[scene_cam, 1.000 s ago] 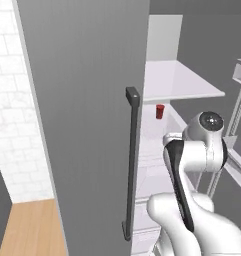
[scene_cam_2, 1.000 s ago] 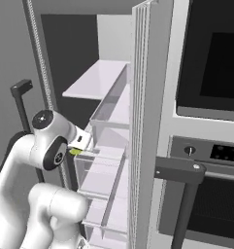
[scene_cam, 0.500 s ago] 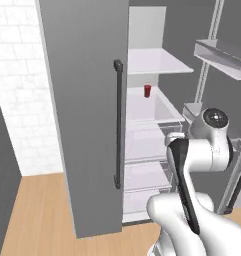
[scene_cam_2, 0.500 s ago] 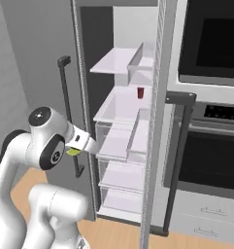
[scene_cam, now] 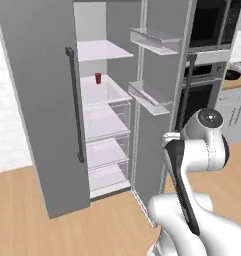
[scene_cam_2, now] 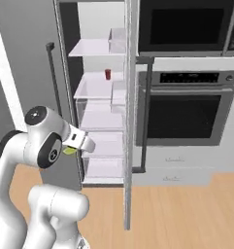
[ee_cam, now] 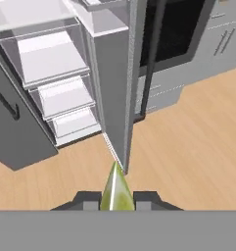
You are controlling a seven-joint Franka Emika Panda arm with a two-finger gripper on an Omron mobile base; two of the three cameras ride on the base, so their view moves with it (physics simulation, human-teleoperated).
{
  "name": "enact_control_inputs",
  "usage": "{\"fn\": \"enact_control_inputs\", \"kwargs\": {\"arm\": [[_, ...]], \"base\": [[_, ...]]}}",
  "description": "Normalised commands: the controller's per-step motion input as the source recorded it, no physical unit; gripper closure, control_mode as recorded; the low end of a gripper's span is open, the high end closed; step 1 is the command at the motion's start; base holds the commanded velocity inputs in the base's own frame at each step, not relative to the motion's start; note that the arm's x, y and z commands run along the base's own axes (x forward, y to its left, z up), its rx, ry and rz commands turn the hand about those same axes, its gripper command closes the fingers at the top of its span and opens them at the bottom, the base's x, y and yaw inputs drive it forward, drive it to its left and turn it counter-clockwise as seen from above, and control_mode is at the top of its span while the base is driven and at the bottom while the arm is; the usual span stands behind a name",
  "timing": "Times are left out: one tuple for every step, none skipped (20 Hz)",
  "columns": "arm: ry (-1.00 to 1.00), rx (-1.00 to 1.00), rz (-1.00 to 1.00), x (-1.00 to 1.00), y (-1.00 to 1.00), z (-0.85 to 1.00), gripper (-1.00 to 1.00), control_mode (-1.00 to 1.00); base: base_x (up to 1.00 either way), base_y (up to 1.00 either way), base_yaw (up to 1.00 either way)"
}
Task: Grab a lemon wedge from the fridge and one ice cube from the ice bowl, and put them in the glass of lemonade.
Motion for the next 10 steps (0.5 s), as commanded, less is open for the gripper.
{"fn": "enact_control_inputs", "kwargs": {"arm": [[0.00,0.00,0.00,0.00,0.00,0.00,1.00,1.00],[0.00,0.00,0.00,0.00,0.00,0.00,1.00,1.00],[0.00,0.00,0.00,0.00,0.00,0.00,1.00,1.00],[0.00,0.00,0.00,0.00,0.00,0.00,1.00,1.00],[0.00,0.00,0.00,0.00,0.00,0.00,1.00,1.00],[0.00,0.00,0.00,0.00,0.00,0.00,1.00,1.00],[0.00,0.00,0.00,0.00,0.00,0.00,1.00,1.00],[0.00,0.00,0.00,0.00,0.00,0.00,1.00,1.00],[0.00,0.00,0.00,0.00,0.00,0.00,1.00,1.00],[0.00,0.00,0.00,0.00,0.00,0.00,1.00,1.00]], "base": [[-0.50,-0.33,-0.73],[-0.33,-0.45,-0.75],[-0.20,-0.58,-0.75],[-0.07,-0.76,-0.73],[0.00,-0.99,-0.69],[0.00,-1.00,-0.63],[0.34,-1.00,-0.57],[0.65,-1.00,-0.48],[0.90,-1.00,-0.41],[1.00,-1.00,-0.32]]}}
